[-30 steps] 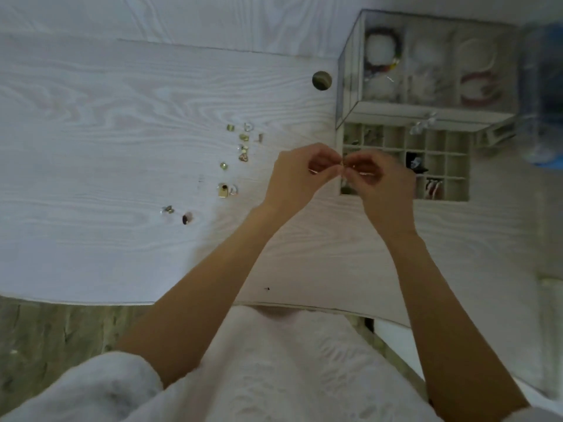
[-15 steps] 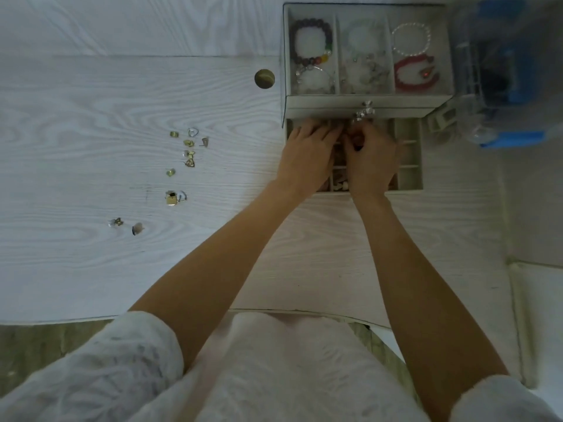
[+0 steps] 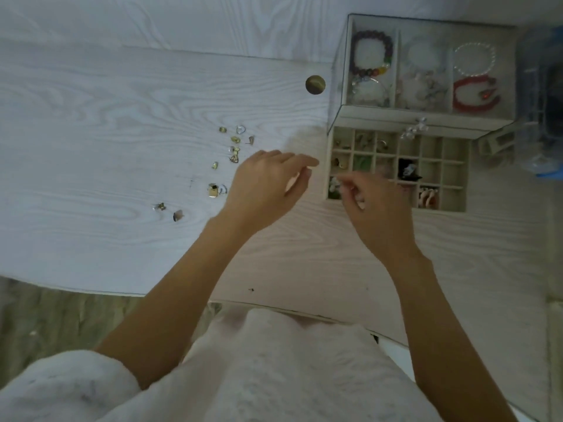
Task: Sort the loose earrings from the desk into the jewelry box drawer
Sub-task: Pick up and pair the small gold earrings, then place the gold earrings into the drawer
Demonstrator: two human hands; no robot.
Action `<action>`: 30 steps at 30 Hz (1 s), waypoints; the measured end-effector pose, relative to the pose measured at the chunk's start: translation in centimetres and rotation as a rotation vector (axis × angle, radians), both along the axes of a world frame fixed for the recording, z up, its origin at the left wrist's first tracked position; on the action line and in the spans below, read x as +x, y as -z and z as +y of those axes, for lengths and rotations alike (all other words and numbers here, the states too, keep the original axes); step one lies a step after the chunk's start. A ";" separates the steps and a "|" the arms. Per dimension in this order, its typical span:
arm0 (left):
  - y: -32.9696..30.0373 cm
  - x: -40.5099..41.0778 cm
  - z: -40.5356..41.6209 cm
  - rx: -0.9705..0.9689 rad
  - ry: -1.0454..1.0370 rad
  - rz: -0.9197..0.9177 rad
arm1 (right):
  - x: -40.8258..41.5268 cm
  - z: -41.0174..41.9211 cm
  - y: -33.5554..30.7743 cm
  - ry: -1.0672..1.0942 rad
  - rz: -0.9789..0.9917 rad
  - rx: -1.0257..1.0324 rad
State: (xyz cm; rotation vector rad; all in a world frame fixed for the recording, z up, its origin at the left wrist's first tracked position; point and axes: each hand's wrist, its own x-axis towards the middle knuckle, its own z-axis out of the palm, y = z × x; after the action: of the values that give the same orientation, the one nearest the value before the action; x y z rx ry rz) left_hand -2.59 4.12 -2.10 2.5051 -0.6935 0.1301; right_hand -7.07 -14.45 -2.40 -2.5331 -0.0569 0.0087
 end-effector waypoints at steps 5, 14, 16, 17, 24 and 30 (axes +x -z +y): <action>2.0 -2.0 9.1 -0.028 -0.405 0.179 | 3.9 6.0 1.6 -0.236 0.104 -0.005; 5.8 -2.5 11.6 0.185 -0.518 0.334 | 12.8 13.5 6.1 -0.235 0.056 -0.018; 6.1 -2.5 11.5 0.146 -0.526 0.293 | 13.2 13.9 6.4 -0.242 0.024 -0.096; 6.2 -2.5 11.5 0.136 -0.523 0.264 | 13.1 14.0 6.5 -0.252 0.001 -0.129; 6.8 -2.0 11.2 0.169 -0.443 0.167 | 10.3 13.3 6.8 -0.323 -0.219 -0.262; 6.4 -1.4 10.5 0.186 -0.397 0.136 | 6.9 12.2 5.8 -0.398 -0.153 -0.217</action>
State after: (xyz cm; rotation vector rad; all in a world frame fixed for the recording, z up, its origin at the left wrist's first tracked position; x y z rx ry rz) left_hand -3.97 14.60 -8.51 2.7719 -0.1527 0.0364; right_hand -0.18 -2.28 -8.17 -2.6894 -0.6512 -0.0221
